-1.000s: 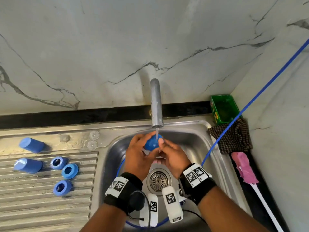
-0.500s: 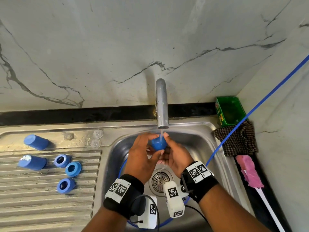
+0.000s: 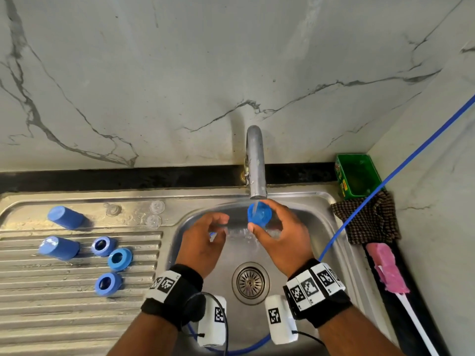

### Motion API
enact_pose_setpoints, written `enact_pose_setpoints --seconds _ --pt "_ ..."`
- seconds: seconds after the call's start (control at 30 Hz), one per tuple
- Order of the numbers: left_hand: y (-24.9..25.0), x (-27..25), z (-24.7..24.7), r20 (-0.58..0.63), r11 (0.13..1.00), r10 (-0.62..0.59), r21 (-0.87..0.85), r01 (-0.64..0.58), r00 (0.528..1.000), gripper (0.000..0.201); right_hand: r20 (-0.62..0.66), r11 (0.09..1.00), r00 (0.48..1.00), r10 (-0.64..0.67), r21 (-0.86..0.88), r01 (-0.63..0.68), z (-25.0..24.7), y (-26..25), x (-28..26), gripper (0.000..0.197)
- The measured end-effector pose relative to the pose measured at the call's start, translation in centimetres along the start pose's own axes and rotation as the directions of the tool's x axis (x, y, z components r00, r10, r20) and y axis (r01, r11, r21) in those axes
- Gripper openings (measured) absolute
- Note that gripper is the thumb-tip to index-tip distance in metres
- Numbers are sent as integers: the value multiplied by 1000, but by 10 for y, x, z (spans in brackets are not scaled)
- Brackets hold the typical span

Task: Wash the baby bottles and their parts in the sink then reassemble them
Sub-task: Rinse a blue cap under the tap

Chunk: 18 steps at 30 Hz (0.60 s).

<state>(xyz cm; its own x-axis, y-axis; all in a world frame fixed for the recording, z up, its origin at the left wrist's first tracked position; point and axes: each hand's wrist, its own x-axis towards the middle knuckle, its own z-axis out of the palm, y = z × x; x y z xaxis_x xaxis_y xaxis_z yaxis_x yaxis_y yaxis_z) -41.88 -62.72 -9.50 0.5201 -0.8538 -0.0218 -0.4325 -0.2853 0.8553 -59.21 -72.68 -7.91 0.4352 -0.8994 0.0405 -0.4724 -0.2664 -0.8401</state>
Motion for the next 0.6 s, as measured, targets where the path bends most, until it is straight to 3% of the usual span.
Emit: enact_pose_setpoints --seconds 0.1,0.2,0.3,0.4,0.5,0.6 --pt "4 14 -8 -18 999 42 18 -41 999 25 122 997 991 56 -65 -49 -1 3 -1 54" --pt "12 36 -17 33 994 87 70 -89 996 27 23 996 1000 -9 -88 11 -5 6 0 53" --pt "24 58 -22 100 981 121 140 -134 988 35 93 993 995 30 -116 -20 -4 3 2 52" --pt "31 75 -19 182 973 125 170 -157 975 47 -15 994 999 -40 -103 38 -3 5 3 55" --pt "34 86 -10 265 962 100 220 -161 959 59 63 991 998 -12 -129 20 0 6 1 52" --pt "35 89 0 330 956 67 251 -156 942 66 25 993 1000 -18 -116 21 1 10 2 56"
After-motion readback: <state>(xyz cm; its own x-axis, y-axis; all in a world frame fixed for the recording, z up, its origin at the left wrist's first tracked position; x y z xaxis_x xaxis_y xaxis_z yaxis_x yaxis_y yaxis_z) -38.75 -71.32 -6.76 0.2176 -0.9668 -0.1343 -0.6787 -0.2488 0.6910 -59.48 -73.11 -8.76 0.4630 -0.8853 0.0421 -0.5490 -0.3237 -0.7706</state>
